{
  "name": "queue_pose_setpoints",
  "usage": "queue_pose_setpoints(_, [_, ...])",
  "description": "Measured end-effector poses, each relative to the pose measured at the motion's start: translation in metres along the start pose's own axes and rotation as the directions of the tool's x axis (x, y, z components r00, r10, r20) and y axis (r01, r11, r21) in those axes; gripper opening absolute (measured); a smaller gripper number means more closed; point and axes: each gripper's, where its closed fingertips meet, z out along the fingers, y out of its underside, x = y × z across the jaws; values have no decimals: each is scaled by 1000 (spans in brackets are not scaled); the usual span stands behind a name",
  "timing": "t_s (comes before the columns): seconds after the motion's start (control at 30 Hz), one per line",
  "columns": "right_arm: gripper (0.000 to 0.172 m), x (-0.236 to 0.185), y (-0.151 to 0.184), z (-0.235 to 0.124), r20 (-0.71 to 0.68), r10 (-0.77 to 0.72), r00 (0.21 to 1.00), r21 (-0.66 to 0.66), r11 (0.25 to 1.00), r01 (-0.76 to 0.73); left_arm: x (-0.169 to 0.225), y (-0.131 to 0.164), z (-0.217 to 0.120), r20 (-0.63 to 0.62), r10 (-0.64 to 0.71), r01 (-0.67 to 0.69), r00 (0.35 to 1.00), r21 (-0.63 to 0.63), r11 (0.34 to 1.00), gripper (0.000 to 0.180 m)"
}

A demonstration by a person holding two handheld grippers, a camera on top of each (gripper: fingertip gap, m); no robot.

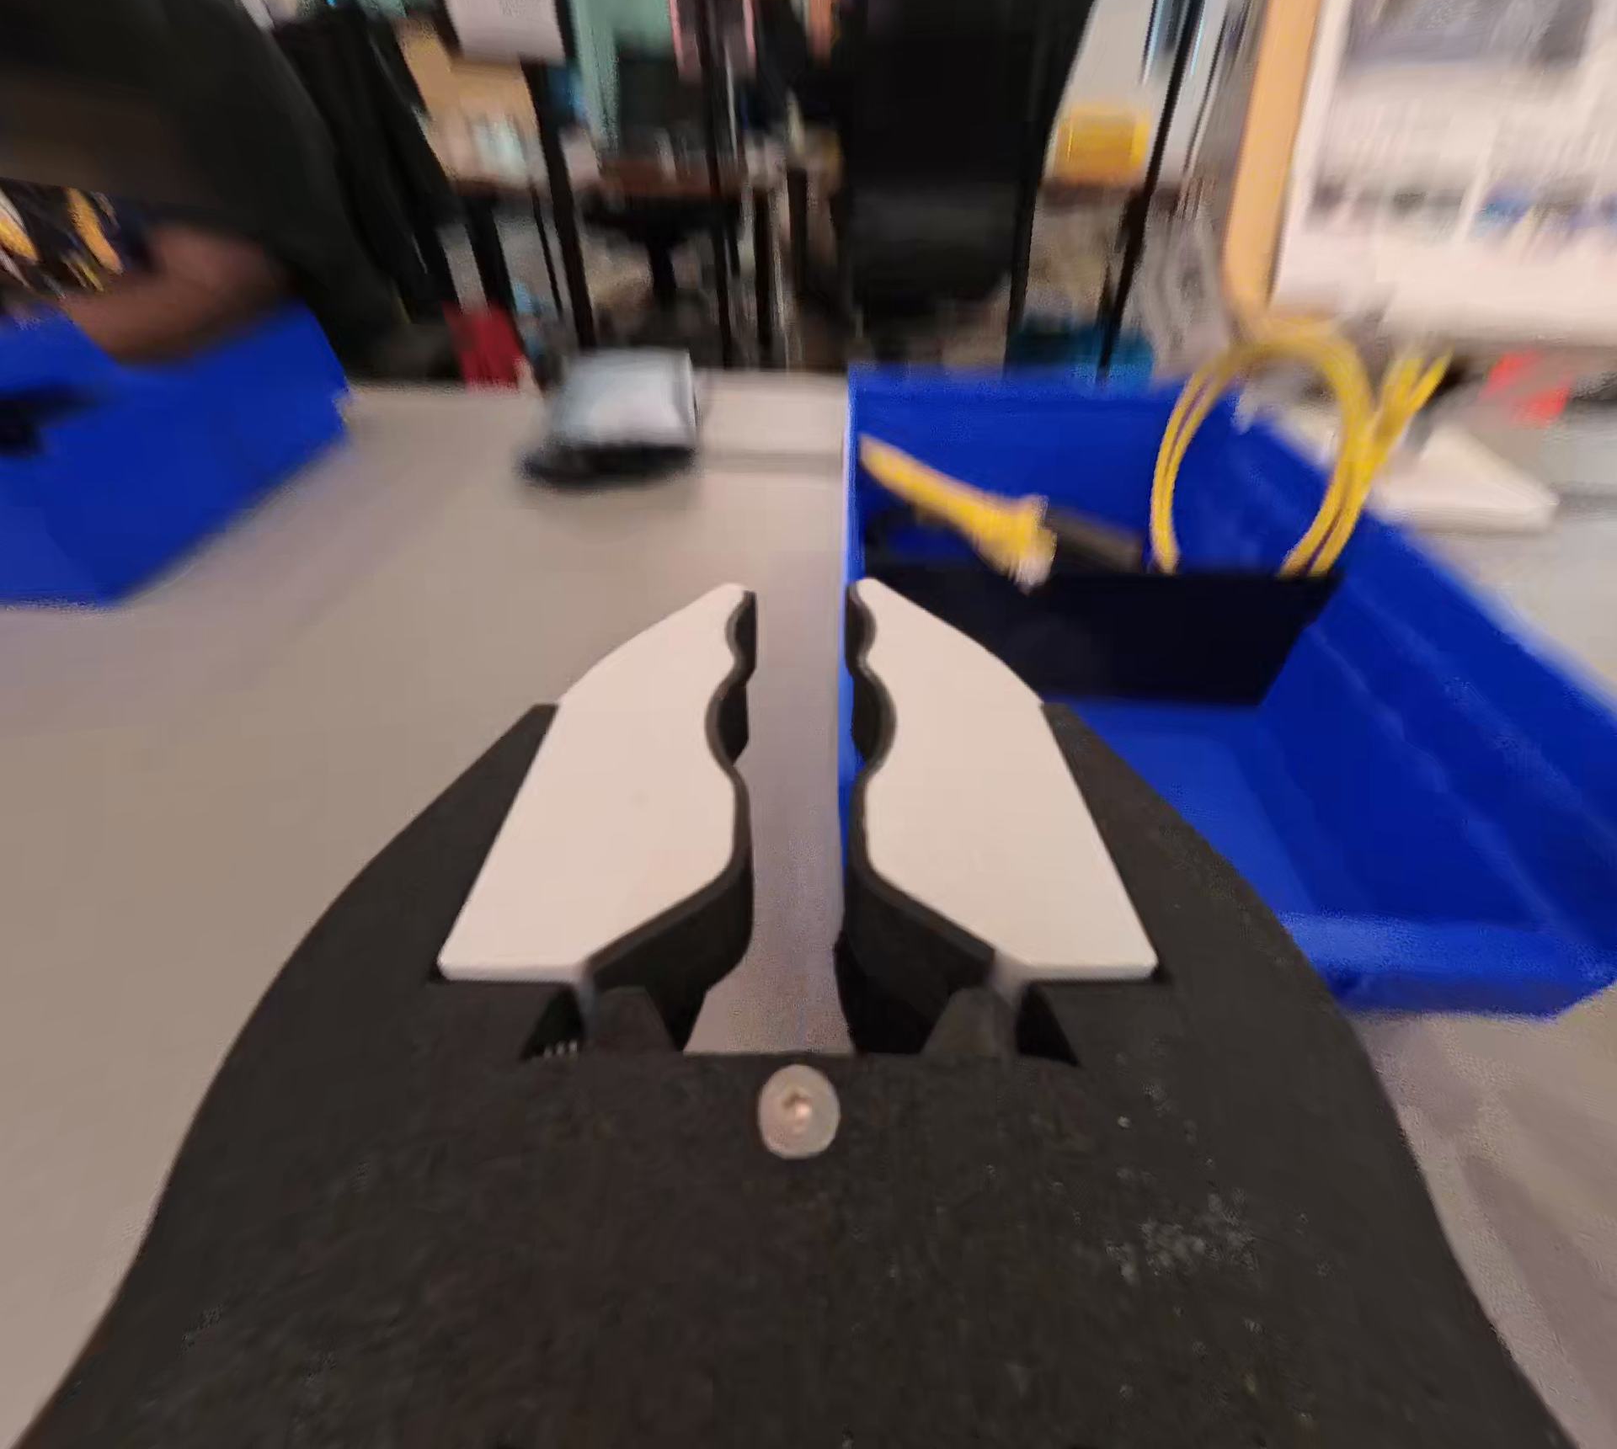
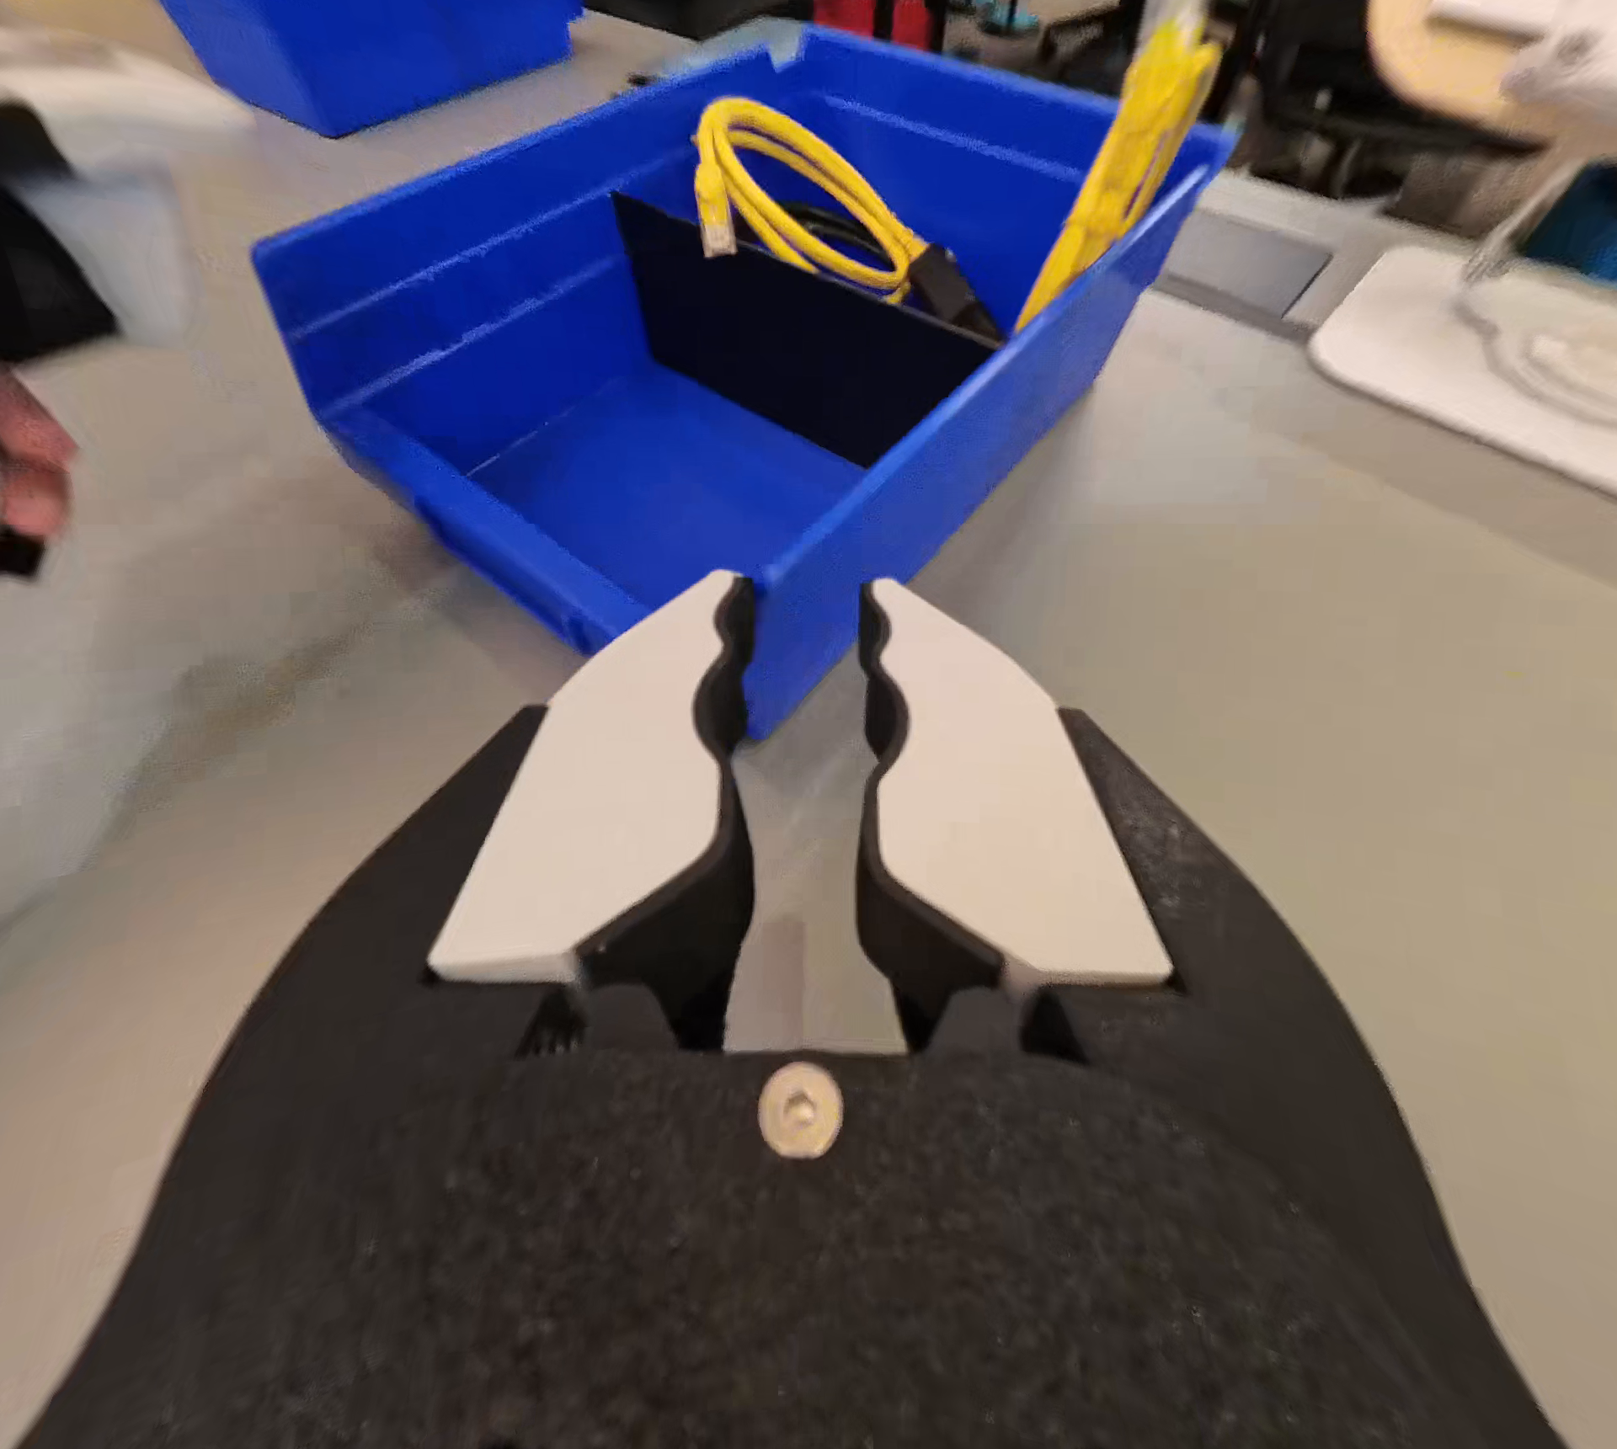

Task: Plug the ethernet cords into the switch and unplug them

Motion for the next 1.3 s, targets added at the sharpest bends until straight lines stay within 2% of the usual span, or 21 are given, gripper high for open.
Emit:
queue_pose_setpoints(0.07, [16, 27, -3, -30, -50, -88, 995, 45, 995, 90, 4, -41, -30, -33, -34, 39, 999, 192, 981, 18])
queue_pose_setpoints(0.13, [18, 61, 0, -64, -82, -126, 989, 59, 990, 131, 17, -54, -47, -93, -45, 65, 995, 225, 972, 24])
queue_pose_setpoints(0.2, [24, 99, 3, -102, -107, -123, 987, 78, 988, 132, 35, -44, -54, -145, -47, 75, 988, 191, 979, 31])
queue_pose_setpoints(0.27, [28, 140, 12, -145, -159, -132, 979, 80, 986, 146, 50, -21, -57, -159, -75, 97, 984, 138, 986, 37])
queue_pose_setpoints(0.33, [33, 183, 23, -192, -255, -134, 958, 92, 982, 162, 64, -4, -60, -175, -177, 198, 969, 110, 974, 34])
queue_pose_setpoints(0.4, [35, 217, 36, -241, -374, -123, 919, 127, 975, 182, 85, 8, -64, -246, -276, 295, 929, 42, 955, 37])
queue_pose_setpoints(0.47, [34, 249, 62, -284, -504, -93, 859, 141, 972, 188, 99, 18, -64, -275, -285, 289, 918, -28, 957, 43])
queue_pose_setpoints(0.53, [31, 273, 85, -309, -567, -51, 822, 163, 971, 172, 101, 24, -63, -269, -270, 266, 924, -55, 963, 44])
queue_pose_setpoints(0.67, [38, 317, 114, -311, -569, 101, 816, 163, 987, -8, 107, 33, -59, -284, -212, 193, 935, -91, 977, 43])
queue_pose_setpoints(0.83, [37, 337, 128, -305, -505, 266, 821, 222, 959, -174, 125, 51, -50, -343, -179, 124, 922, -178, 976, 44])
queue_pose_setpoints(0.97, [35, 333, 128, -307, -477, 299, 826, 247, 948, -200, 136, 57, -48, -361, -89, 23, 928, -182, 983, 44])
queue_pose_setpoints(1.3, [32, 319, 135, -302, -469, 245, 849, 189, 966, -174, 161, 58, -45, -421, 20, -92, 907, -151, 984, 45])
